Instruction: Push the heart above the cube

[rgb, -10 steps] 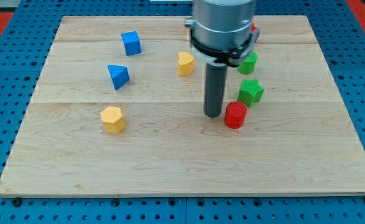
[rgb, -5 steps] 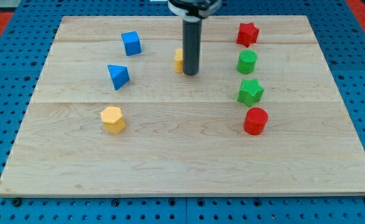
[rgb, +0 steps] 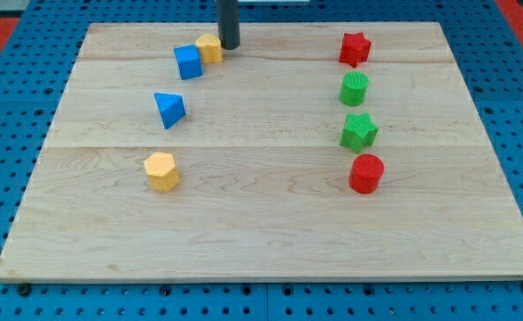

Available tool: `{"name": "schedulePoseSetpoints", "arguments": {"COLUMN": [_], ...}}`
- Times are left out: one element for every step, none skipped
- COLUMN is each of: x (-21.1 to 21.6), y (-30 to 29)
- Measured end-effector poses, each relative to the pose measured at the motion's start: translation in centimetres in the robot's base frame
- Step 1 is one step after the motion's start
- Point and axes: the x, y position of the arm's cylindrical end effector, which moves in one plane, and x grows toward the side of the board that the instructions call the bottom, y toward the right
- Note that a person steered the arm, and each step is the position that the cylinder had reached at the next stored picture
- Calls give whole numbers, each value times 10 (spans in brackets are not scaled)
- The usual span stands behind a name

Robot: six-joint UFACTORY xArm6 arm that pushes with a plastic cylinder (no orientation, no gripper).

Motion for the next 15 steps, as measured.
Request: {"name": "schedulePoseSetpoints", "arguments": {"x": [-4, 5, 20, 41, 36, 26, 17, 10, -16, -38, -40, -31, -5, 35, 36], "y": [-20, -13, 14, 12, -8, -12, -29, -36, -50, -63, -77, -125, -162, -134, -113]}}
